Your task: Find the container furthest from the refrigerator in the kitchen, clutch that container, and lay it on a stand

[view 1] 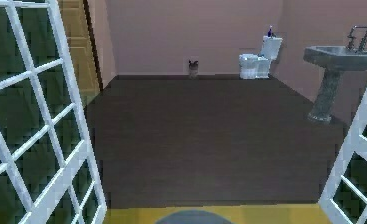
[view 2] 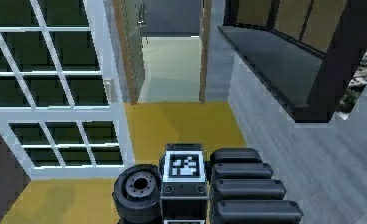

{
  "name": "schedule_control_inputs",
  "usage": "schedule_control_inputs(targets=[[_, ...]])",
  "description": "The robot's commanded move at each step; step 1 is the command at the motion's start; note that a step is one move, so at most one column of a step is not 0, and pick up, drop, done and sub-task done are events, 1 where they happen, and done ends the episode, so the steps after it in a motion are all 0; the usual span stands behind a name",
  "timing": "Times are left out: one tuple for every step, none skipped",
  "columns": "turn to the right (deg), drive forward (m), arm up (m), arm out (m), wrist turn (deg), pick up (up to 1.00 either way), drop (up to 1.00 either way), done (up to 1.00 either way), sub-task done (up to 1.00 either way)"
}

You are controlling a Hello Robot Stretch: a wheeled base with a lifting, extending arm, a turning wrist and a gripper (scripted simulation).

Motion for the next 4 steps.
schedule_control_inputs(targets=[[0.0,1.00,0.00,0.00,0.0,0.00,0.00,0.00,0.00],[-3.0,0.00,0.00,0.00,0.0,0.00,0.00,0.00,0.00],[0.0,0.50,0.00,0.00,0.0,0.00,0.00,0.00,0.00],[-45.0,0.00,0.00,0.00,0.0,0.00,0.00,0.00,0.00]])
